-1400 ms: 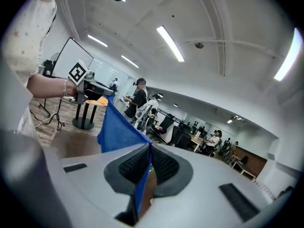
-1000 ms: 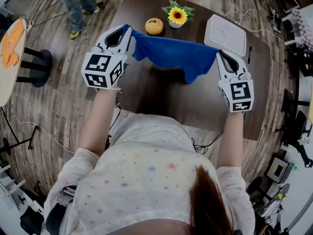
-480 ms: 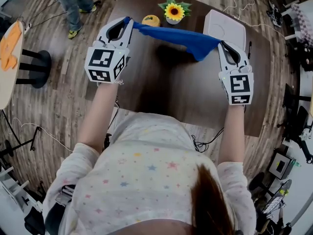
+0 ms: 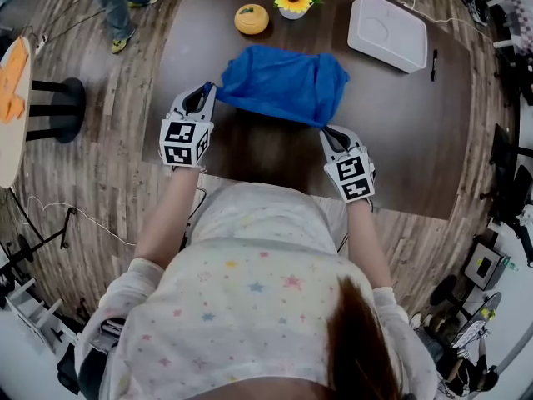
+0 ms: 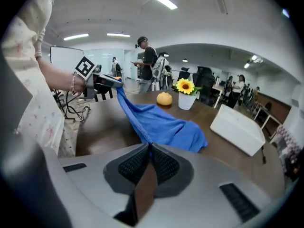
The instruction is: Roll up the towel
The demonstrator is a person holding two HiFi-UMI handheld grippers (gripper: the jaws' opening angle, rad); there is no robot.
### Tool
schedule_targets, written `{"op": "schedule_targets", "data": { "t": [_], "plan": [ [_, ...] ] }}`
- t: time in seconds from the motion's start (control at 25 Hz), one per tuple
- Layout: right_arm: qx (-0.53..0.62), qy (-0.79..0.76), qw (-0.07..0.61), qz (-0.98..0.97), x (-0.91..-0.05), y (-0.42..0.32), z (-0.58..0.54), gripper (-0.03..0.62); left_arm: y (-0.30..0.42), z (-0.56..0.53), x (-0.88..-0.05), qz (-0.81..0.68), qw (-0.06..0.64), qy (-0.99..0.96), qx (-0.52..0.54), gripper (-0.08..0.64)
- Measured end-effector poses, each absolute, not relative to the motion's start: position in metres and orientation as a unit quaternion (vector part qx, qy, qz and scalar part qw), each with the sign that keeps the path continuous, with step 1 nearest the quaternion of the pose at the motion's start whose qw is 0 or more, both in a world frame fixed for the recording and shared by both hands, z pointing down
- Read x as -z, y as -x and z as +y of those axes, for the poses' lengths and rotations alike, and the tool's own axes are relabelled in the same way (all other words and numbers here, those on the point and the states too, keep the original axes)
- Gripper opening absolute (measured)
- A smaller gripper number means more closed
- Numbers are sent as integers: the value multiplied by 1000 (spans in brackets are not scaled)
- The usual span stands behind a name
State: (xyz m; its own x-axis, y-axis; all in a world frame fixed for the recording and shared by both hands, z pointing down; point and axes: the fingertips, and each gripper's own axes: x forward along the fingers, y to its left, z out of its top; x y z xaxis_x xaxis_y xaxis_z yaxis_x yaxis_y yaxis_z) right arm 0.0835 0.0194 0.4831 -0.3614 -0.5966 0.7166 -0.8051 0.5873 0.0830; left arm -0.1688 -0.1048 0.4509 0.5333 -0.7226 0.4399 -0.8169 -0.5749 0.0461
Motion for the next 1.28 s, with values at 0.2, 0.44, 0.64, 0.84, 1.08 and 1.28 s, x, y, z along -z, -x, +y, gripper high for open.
{"op": "schedule_targets", "data": {
  "t": [0.2, 0.44, 0.64, 0.84, 1.08, 1.28],
  "plan": [
    [-247, -436, 308, -809, -502, -102, 30, 86, 187, -80, -473, -453, 137, -853, -220, 32],
    [-229, -479, 331, -780, -522, -151, -19, 100, 199, -59, -494, -466, 149, -836, -251, 45],
    [-203, -496, 358, -765, -540, -164, -64, 132, 208, -56, -493, -483, 152, -826, -249, 120],
    [-218, -497, 369, -754, -563, -161, -84, 133, 209, -56, -485, -486, 149, -826, -242, 127],
    [-242, -494, 361, -753, -570, -156, -70, 32, 191, -60, -483, -466, 134, -839, -245, 127],
    [-229, -530, 344, -740, -548, -177, -40, 25, 168, -64, -490, -431, 119, -857, -258, 127]
  ]
}}
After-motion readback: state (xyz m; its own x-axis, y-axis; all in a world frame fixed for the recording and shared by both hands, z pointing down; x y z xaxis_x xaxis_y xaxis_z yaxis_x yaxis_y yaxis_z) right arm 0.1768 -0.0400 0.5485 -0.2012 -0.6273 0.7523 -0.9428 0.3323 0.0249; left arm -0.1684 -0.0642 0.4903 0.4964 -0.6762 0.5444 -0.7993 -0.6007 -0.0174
